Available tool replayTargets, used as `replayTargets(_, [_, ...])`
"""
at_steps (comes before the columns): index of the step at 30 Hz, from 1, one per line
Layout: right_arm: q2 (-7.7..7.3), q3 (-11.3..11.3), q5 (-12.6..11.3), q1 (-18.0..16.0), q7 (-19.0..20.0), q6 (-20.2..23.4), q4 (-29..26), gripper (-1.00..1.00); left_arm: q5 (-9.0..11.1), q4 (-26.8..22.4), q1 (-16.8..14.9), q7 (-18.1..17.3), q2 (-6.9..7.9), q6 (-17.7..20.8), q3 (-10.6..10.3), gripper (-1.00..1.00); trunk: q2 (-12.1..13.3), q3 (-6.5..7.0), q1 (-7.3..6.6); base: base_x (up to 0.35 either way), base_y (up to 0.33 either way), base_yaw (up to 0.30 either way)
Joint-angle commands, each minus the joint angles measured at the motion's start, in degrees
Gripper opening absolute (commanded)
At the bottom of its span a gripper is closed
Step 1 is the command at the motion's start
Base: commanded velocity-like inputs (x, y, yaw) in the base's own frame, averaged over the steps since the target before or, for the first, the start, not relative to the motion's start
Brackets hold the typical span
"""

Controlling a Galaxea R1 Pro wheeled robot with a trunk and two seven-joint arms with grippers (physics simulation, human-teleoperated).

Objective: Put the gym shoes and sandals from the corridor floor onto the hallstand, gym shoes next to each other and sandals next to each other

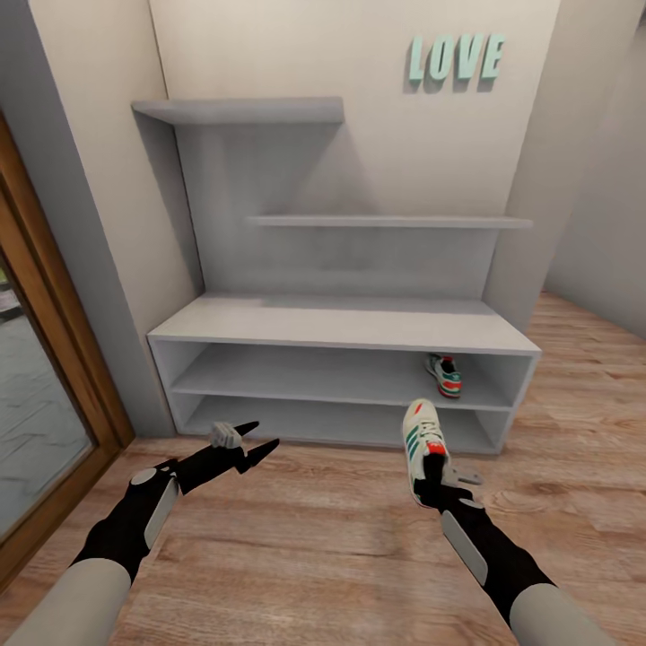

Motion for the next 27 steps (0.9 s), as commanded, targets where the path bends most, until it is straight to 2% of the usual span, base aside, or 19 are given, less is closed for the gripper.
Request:
replayTargets(1, [-0.12,0.4,-0.45,-0.04,-0.53,0.19,-0.16,-1.0,0.11,0.02,-0.04,-0.21,0.0,-0.01,0.02,1.0,-0.02,-0.06,0.0,0.225,0.0,0.0])
replayTargets(12, [-0.33,0.41,-0.45,-0.04,-0.59,0.18,-0.3,-1.0,0.08,0.94,-0.05,-0.44,0.0,-0.01,-0.07,1.0,-0.02,-0.06,0.0,0.315,0.0,0.0])
replayTargets(16, [-0.4,0.41,-0.45,-0.02,-0.6,0.18,-0.32,-1.0,0.05,1.32,-0.04,-2.54,0.0,0.0,-1.1,1.0,-0.02,-0.06,0.0,0.268,0.0,0.0])
replayTargets(21, [-0.47,0.48,-0.45,-0.04,-0.6,0.18,-0.32,-1.0,0.12,1.58,-0.06,-5.89,0.05,0.06,-2.94,1.0,-0.02,-0.06,0.0,0.081,0.0,0.0])
replayTargets(27, [-0.48,0.49,-0.42,-0.02,-0.6,0.18,-0.32,-1.0,0.06,3.8,-0.07,-7.33,0.02,0.02,-3.38,1.0,-0.02,-0.06,0.0,0.016,0.0,0.0])
